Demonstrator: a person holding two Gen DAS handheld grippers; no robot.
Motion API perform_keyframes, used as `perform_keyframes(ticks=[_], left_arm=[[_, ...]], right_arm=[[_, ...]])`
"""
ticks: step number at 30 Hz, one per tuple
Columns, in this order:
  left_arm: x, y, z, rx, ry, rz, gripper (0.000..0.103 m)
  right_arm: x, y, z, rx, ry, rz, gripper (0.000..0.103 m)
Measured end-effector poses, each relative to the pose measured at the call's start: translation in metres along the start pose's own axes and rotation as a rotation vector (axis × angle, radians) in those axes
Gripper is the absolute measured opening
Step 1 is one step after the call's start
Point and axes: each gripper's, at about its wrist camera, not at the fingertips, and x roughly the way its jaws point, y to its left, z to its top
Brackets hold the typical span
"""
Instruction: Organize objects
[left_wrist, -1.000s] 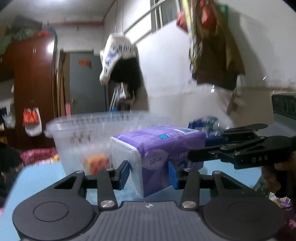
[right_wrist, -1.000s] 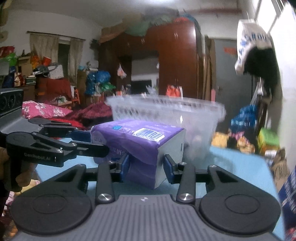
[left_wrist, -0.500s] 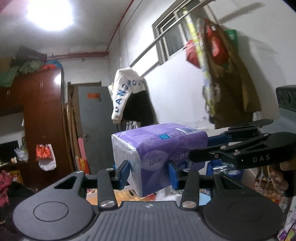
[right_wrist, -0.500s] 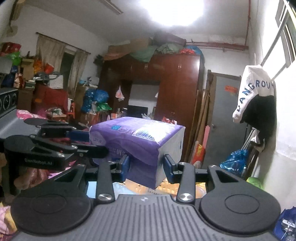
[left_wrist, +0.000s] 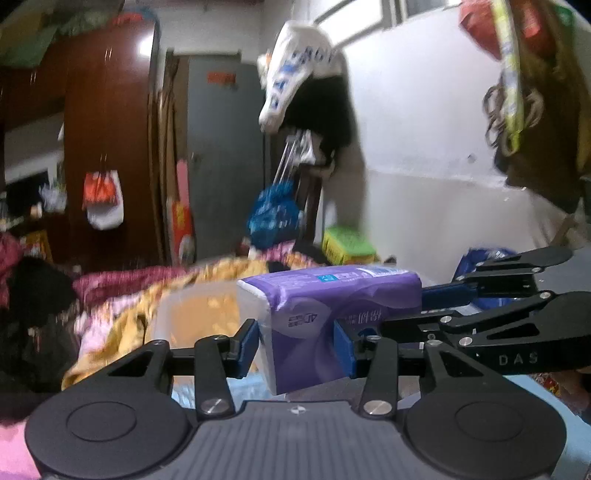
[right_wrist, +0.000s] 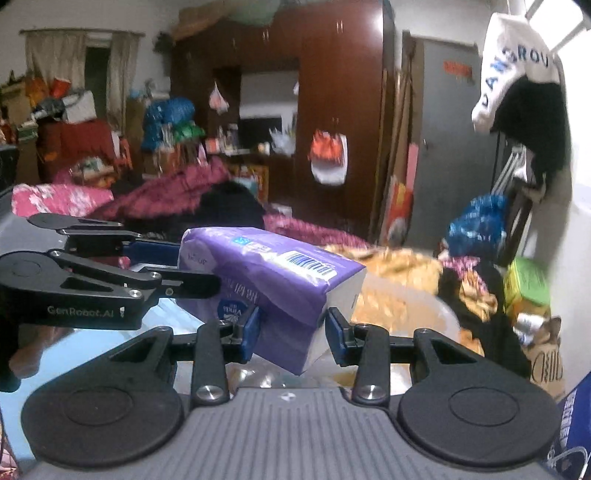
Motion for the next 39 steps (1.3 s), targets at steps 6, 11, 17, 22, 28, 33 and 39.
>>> perform_keyframes(ticks=[6, 11, 17, 22, 28, 33, 39], left_arm=[[-0.011, -0.008, -0.009, 0.051, -0.052, 0.091, 0.088], [-0.06, -0.013, -0.018, 0.01, -0.155, 0.106, 0.103], [-0.109, -0.02, -0.042, -0.037, -0.174, 0.126, 0.103], [-0.146, -0.031, -0.051, -0.019, -0.194, 0.099, 0.103], [-0.158, -0.044, -0.038, 0.029, -0.209, 0.147, 0.103], [-0.145, -0.048, -0.042, 0.036, -0.145, 0.169, 0.103], [-0.147, -0.043, -0.051, 0.009, -0.139, 0.177, 0.103]], right_arm=[[-0.017, 0.001, -0.009, 0.003, -0.018, -0.074, 0.085], [-0.07, -0.017, -0.027, 0.088, -0.103, -0.076, 0.103], [-0.132, -0.015, -0.06, 0.125, -0.171, -0.078, 0.103], [-0.15, -0.009, -0.056, 0.125, -0.136, -0.143, 0.103], [-0.153, -0.029, -0.047, 0.182, -0.133, -0.13, 0.103], [-0.13, -0.031, -0.056, 0.2, -0.093, -0.157, 0.103], [-0.136, -0.017, -0.069, 0.195, -0.116, -0.131, 0.103]])
